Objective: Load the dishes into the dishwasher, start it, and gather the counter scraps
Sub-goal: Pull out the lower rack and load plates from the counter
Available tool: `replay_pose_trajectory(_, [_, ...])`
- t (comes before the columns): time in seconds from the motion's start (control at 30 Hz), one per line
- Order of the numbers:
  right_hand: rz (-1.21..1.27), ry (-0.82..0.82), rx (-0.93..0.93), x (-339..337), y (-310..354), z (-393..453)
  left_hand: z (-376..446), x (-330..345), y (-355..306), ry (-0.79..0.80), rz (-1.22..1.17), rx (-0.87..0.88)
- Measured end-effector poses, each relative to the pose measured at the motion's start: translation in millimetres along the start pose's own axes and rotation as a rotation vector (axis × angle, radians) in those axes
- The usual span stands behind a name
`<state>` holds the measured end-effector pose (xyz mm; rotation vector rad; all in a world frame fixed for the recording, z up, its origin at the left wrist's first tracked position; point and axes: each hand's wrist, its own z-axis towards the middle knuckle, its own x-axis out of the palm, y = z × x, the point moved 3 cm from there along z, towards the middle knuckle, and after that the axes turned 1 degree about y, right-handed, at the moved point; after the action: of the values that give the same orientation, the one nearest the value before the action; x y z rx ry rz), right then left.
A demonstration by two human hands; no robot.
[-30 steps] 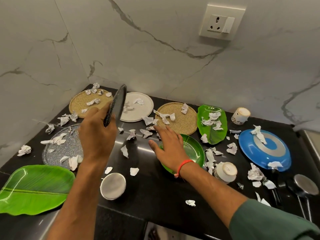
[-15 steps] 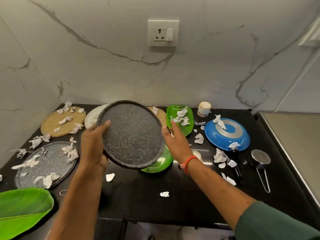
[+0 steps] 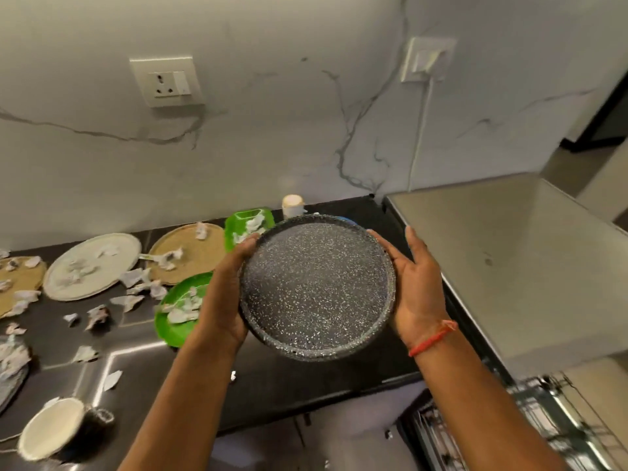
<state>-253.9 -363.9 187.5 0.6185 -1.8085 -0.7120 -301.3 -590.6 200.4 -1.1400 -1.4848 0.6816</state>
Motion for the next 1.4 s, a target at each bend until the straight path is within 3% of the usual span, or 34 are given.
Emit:
replay_pose_trajectory(0.2, [-0.002,-0.236,-0.202,-63,43,-39,3,83,25,0.218,0.012,-0.072])
replay_pose_trajectory(0.33, [0.029,-0.327,-0.304,-91,63,-65,17,118,44,0.278,0.014,-0.144])
replay_pose_trajectory(1.03, [0.253,-0.95,-0.596,-198,77,-178,5,267,162,0.718,0.183,-0.573])
replay_pose_trajectory(1.4, [0.391,-1.02,-0.674,-280,100,-282,-91,357,229,0.892,0.395,-0.55])
